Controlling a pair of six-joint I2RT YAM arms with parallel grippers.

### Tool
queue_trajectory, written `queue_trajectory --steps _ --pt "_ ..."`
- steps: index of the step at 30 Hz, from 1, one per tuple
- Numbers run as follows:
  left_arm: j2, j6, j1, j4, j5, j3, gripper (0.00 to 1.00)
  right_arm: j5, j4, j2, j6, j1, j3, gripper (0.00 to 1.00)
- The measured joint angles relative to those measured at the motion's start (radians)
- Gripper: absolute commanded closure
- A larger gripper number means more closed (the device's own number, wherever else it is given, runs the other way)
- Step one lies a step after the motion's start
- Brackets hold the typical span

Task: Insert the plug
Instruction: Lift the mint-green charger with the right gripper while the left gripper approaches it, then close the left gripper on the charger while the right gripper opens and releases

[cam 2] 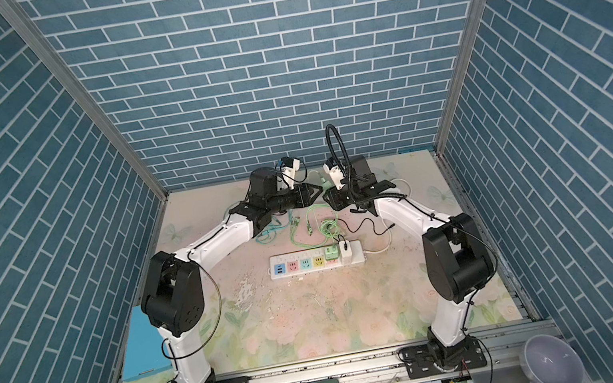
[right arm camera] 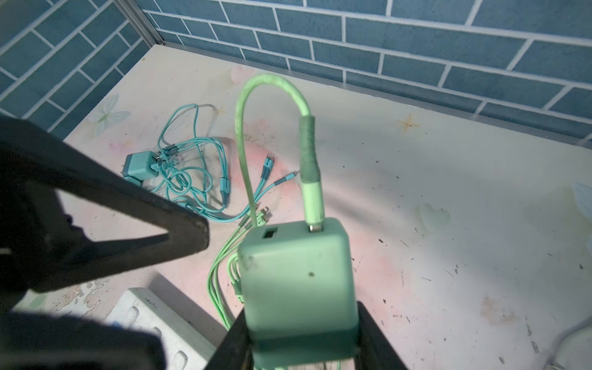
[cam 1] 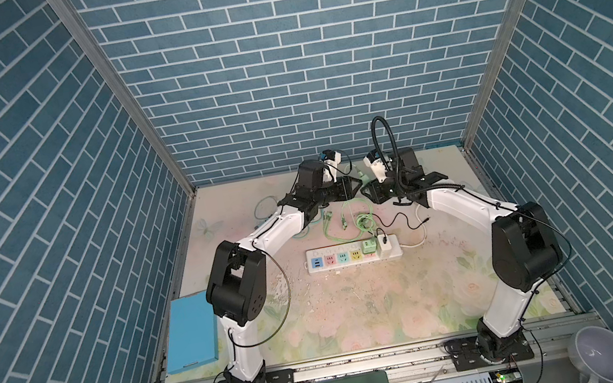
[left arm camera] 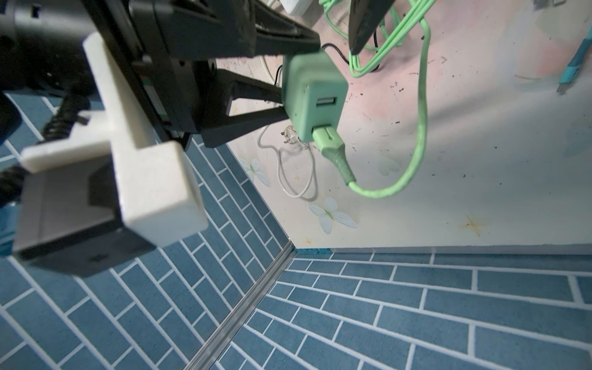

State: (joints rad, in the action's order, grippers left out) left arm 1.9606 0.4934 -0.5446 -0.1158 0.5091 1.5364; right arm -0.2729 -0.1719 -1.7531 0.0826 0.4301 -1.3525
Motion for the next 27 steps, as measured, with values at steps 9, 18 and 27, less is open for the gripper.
queue_trajectory --steps 9,18,27 --pt "0.024 0.034 0.0 -0.029 -0.016 0.0 0.54 -0.012 0.045 0.02 0.022 0.0 0.027 0.86" --pt "0.027 0.054 0.0 -0.074 -0.026 0.0 0.56 -0.029 0.073 0.037 0.026 0.001 0.031 0.86" --pt "0.063 0.089 -0.005 -0.138 -0.014 0.001 0.6 -0.047 0.083 0.038 0.034 0.004 0.043 0.86"
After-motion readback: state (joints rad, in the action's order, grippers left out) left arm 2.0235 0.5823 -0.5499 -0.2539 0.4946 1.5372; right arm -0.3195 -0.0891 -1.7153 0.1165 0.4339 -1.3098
